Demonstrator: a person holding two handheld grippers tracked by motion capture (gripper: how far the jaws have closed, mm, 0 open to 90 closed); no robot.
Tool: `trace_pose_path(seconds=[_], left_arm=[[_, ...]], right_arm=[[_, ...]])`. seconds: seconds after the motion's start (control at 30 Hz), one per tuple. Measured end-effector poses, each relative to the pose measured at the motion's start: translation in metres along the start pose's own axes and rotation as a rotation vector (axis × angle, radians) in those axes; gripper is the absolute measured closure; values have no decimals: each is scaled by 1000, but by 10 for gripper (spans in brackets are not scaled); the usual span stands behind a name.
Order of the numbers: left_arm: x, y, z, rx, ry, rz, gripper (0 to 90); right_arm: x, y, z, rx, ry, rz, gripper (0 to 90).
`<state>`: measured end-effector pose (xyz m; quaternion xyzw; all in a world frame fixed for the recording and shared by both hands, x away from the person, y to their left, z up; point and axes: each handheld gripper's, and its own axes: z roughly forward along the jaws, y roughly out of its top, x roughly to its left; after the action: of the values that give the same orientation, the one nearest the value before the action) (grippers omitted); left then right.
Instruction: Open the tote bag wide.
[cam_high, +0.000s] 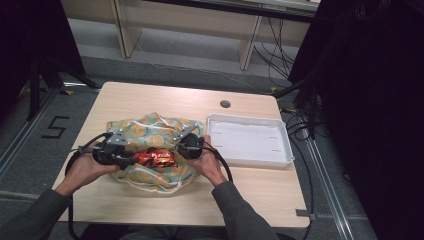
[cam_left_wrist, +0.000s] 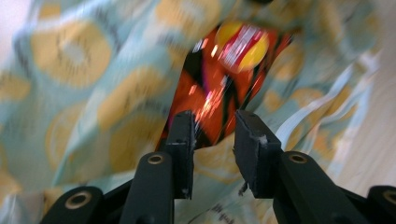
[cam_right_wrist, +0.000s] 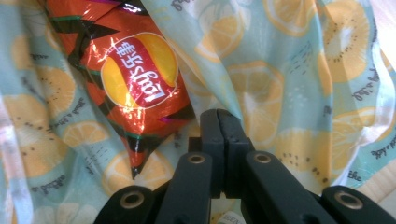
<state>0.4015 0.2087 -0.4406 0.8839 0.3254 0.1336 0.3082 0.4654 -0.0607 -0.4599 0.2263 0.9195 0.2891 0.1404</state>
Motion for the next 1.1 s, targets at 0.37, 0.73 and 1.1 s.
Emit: trace_pose_path(seconds=[0.37, 0.73, 1.1], left_arm=[[8, -23, 10, 82, -6, -41, 628], [4, -22, 37, 104, 61, -16, 483], [5, -20, 44, 97, 63, -11, 677]], right_arm=[[8, 2, 2, 1, 13, -8, 900], [8, 0, -4, -7, 17, 19, 845], [10, -5, -27, -55, 22, 53, 768]])
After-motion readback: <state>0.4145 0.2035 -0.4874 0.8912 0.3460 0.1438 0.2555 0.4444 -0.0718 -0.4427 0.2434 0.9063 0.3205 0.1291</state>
